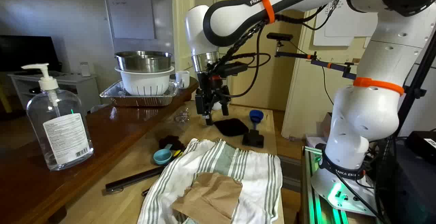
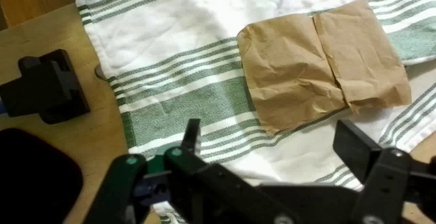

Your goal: Using the brown paper, wipe the space near the soap bottle

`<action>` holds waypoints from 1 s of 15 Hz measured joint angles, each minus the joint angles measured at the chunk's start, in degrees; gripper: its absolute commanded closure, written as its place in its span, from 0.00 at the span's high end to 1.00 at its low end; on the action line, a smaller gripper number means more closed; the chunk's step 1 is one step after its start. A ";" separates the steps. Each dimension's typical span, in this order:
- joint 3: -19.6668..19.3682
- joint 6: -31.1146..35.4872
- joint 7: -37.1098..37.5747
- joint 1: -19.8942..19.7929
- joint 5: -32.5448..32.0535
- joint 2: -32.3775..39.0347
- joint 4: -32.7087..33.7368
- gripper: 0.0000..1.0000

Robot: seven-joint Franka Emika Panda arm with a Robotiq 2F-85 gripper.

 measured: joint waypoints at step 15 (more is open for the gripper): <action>2.53 9.72 -4.85 5.25 -4.64 6.46 -0.11 1.00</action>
